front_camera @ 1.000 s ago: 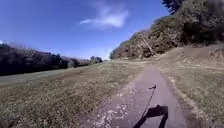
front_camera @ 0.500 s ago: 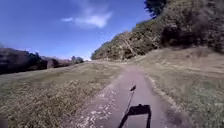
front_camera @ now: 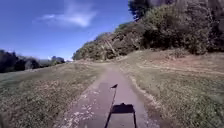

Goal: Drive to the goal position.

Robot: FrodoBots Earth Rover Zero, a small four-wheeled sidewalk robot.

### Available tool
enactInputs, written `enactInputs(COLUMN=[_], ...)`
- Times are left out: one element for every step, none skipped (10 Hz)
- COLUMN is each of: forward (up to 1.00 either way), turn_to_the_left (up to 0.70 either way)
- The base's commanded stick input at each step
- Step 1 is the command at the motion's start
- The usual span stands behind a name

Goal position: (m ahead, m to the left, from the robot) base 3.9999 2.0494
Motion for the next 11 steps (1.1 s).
enactInputs(forward=[0.0,0.0,0.0,0.0,0.0,0.07,0.41,0.5,0.5,0.5,0.5], turn_to_the_left=[0.0,0.0,0.0,0.0,0.0,0.0,0.0,0.0,0.0,0.0,0.0])
